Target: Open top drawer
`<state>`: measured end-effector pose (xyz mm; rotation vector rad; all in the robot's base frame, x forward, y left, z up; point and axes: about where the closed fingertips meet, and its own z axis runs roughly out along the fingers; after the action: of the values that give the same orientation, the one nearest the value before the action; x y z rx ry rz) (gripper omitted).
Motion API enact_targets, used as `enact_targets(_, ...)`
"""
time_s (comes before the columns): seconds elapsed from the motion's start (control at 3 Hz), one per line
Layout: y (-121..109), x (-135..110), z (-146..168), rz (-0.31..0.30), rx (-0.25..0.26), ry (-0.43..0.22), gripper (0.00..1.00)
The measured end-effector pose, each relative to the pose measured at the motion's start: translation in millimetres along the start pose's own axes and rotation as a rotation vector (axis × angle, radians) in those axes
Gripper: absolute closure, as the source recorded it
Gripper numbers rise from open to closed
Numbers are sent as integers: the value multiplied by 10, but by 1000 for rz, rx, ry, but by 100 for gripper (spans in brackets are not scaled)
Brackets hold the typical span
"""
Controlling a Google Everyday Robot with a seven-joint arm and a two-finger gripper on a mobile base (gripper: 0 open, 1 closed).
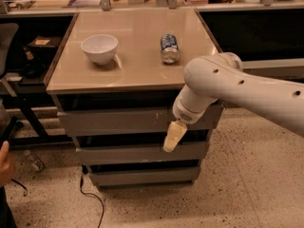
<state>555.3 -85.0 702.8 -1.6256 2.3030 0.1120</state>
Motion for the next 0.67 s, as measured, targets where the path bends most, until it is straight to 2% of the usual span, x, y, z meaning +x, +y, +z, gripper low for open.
enact_targets(0.67,-280,-158,287,-28,14,-5,0)
